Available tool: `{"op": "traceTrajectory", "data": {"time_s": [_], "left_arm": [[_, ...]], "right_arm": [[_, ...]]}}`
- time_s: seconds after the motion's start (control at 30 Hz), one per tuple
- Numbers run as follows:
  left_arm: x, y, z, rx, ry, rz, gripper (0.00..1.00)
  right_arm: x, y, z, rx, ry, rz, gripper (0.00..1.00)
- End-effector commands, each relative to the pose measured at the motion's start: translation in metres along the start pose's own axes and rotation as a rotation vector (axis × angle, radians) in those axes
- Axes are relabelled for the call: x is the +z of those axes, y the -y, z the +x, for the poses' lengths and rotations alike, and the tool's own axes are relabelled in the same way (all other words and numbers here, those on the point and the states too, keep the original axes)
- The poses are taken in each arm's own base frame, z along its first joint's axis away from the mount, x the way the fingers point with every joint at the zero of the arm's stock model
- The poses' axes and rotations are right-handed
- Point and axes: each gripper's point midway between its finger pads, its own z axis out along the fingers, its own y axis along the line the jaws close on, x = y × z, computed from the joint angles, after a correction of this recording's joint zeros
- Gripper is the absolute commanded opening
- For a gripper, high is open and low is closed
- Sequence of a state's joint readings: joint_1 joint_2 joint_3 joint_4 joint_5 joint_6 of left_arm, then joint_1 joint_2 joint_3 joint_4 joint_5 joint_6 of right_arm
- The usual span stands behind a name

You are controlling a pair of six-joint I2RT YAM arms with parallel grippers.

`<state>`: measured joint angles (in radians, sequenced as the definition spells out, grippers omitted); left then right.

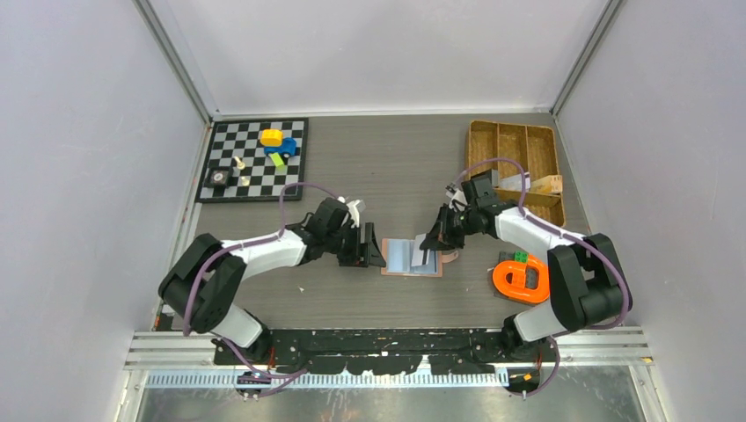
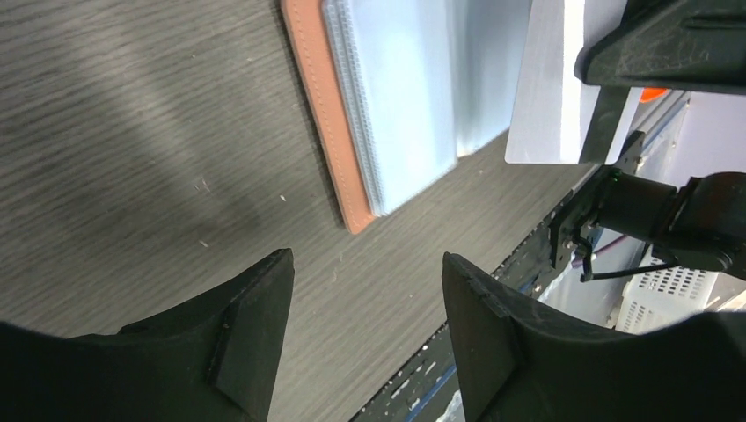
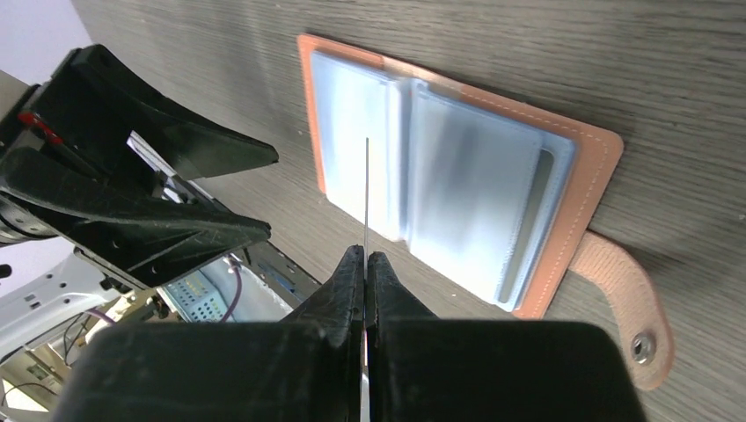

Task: Put the credit cards into the card holder
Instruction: Insert the credit card into the card holder.

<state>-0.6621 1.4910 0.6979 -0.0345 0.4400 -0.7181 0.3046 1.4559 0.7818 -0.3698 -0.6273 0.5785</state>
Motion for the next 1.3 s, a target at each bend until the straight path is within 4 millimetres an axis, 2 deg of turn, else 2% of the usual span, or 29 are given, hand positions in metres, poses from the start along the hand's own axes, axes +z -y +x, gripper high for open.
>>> {"op": "traceTrajectory", "data": {"time_s": [0.0,0.27,0.5,0.83,1.27], "left_arm": [[0.010,0.012,-0.019,0.034,0.043,0.044,0.63],[0.022,-0.003,-0.012,0.038,-0.003,0.001,0.60],[0.025,-0.009,-0.013,0.060,-0.020,-0.037,0.57],[0.032,-0.017,-0.012,0.073,-0.048,-0.064,0.53],[0.034,-0.024,-0.009,0.081,-0.063,-0.089,0.50]], "right_arm": [[0.007,0.007,-0.005,-0.058,0.009,0.000,0.00],[0.019,0.008,-0.009,-0.066,0.004,-0.034,0.00],[0.025,0.010,-0.009,-0.068,-0.012,-0.050,0.00],[0.031,0.012,-0.005,-0.060,-0.039,-0.069,0.01],[0.036,0.025,0.004,-0.034,-0.065,-0.036,0.01]]}}
